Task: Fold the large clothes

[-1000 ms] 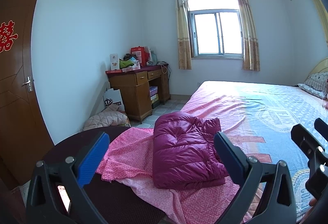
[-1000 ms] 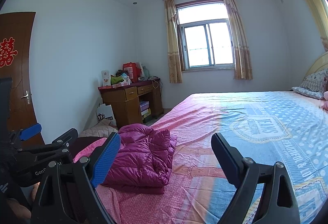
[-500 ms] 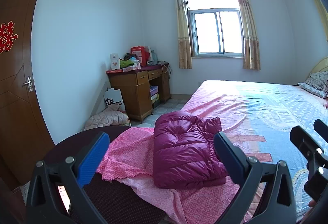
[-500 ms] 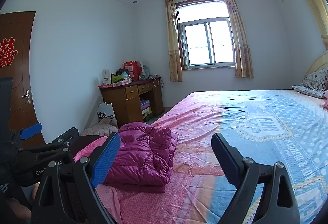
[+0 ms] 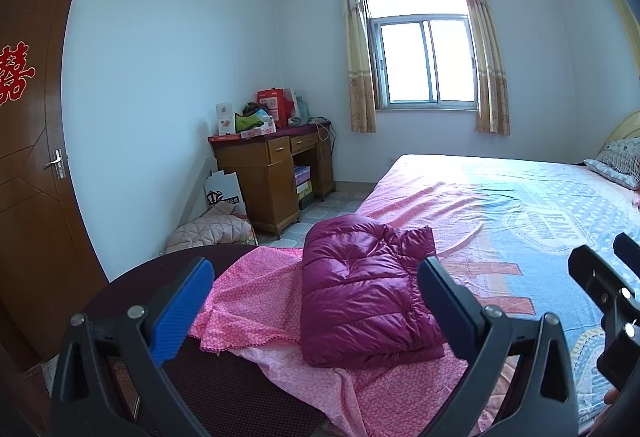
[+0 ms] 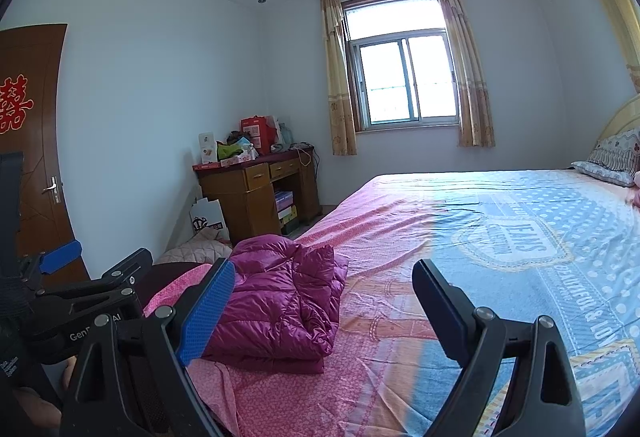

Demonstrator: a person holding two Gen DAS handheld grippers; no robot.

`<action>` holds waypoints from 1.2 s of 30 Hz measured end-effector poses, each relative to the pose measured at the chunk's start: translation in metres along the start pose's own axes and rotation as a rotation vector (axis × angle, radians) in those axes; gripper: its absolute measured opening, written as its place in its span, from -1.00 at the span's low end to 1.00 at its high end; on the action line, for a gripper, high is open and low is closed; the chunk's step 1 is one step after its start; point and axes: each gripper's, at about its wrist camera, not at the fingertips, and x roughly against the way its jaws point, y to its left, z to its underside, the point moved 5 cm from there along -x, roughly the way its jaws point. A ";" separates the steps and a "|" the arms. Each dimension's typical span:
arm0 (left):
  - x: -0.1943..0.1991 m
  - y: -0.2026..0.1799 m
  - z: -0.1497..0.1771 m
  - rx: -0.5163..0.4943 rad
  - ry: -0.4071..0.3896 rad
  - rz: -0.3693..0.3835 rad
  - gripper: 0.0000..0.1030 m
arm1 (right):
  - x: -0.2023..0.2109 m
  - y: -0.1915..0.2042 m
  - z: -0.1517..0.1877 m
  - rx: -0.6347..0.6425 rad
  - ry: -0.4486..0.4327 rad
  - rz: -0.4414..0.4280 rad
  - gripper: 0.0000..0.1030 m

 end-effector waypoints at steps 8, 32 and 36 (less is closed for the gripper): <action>-0.003 0.002 0.001 0.001 0.011 -0.001 1.00 | -0.001 0.001 0.001 -0.004 0.002 -0.001 0.76; -0.023 0.012 0.007 0.013 0.070 -0.043 1.00 | -0.009 0.000 0.010 -0.023 0.040 0.008 0.76; -0.025 0.013 0.009 0.013 0.077 -0.045 1.00 | -0.010 -0.001 0.012 -0.031 0.049 0.008 0.77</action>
